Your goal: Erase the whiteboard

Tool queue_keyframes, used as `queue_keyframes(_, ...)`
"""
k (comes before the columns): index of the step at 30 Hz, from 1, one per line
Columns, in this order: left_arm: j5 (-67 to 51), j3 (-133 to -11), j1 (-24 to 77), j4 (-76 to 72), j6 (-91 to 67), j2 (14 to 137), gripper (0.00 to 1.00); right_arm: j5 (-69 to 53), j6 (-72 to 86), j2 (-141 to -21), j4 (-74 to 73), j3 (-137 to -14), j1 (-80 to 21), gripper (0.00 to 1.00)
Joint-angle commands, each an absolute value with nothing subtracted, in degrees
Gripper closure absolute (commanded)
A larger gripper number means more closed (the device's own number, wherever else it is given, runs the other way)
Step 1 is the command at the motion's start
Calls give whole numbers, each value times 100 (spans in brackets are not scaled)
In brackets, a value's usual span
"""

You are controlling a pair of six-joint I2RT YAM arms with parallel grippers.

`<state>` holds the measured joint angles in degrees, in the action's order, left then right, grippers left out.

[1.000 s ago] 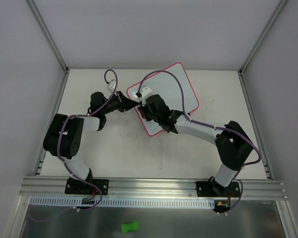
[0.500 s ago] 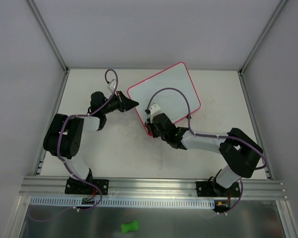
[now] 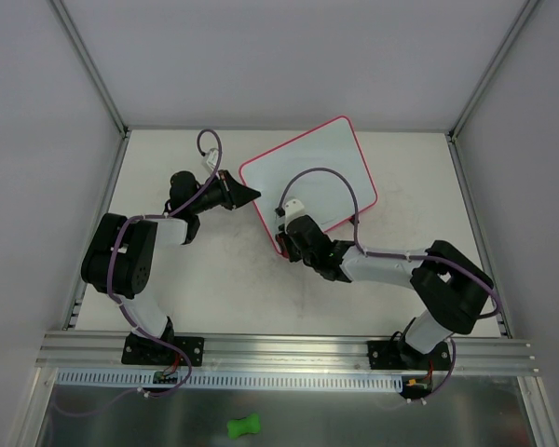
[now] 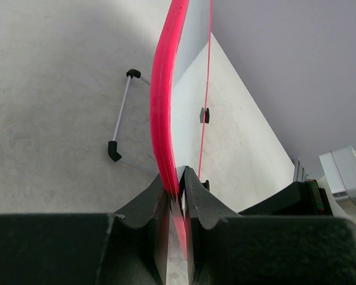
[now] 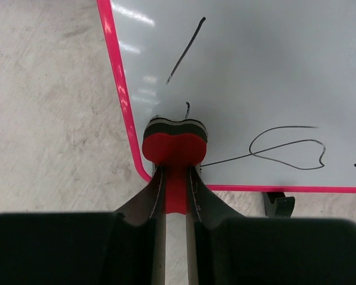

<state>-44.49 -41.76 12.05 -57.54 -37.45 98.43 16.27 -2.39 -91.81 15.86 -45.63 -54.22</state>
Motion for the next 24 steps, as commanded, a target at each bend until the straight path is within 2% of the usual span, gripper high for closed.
queue_keyframes(1,-4667,-4289,1336,-5818,-3313,9756,100,2153,-518,-9465,1337,-5245,-5274,100)
queue_keyframes(16,-4649,-4263,1362,-5810,-3296,9729,100,1644,-817,-10019,659,-7066,-4589,100)
queue_keyframes(21,-4649,-4263,1362,-5810,-3305,9738,100,1512,-809,-9932,650,-6918,-4526,100)
queue_keyframes(24,-4650,-4271,1362,-5810,-3313,9729,100,1380,-695,-9713,1018,-6348,-4535,100)
